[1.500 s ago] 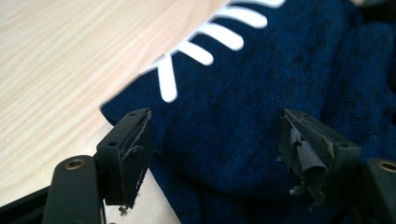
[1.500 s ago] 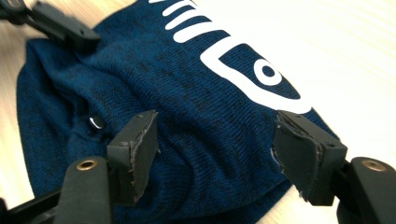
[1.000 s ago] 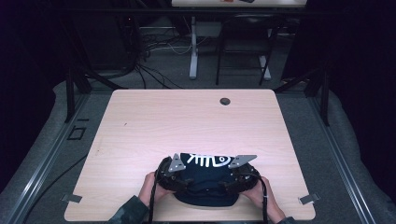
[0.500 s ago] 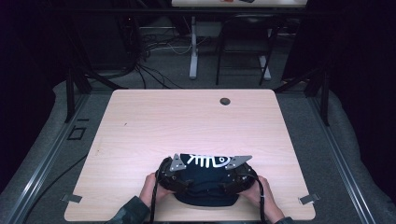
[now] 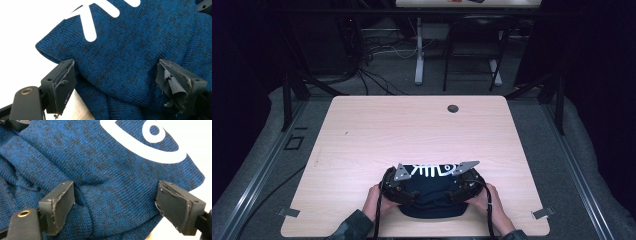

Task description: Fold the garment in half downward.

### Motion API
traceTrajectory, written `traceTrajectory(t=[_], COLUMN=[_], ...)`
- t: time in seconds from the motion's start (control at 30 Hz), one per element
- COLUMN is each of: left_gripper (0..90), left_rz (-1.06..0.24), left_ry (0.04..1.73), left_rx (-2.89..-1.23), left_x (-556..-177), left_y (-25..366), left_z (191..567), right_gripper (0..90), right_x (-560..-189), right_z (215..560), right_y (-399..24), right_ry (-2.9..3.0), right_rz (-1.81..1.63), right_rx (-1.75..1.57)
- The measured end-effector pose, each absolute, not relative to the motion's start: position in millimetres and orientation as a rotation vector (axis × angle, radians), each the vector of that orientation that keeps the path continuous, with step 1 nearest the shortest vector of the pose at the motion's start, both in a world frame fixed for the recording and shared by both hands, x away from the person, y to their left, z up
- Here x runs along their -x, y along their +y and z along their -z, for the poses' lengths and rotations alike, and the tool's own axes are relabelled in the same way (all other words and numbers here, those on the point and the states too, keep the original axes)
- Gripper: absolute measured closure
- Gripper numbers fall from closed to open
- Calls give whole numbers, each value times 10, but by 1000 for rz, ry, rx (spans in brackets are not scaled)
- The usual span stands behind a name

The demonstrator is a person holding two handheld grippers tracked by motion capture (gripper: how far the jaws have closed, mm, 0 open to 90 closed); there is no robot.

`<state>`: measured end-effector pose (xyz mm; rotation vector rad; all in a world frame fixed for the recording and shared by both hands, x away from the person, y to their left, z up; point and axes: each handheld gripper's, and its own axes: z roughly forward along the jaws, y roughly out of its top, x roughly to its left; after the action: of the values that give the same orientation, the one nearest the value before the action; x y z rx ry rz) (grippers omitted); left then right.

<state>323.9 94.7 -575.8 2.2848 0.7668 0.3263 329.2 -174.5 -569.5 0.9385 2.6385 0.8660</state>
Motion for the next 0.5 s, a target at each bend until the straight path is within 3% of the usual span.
traceTrajectory(t=[0.5], left_gripper=[155], left_rz=[-302], left_ry=[811], left_rx=[-2264], left_x=[-3430], left_y=[1013], left_z=[5779], right_gripper=[151], right_x=[-3471], right_z=[5703], right_y=[-1698], right_ry=[2622], right_rz=[-870], right_rx=[-955])
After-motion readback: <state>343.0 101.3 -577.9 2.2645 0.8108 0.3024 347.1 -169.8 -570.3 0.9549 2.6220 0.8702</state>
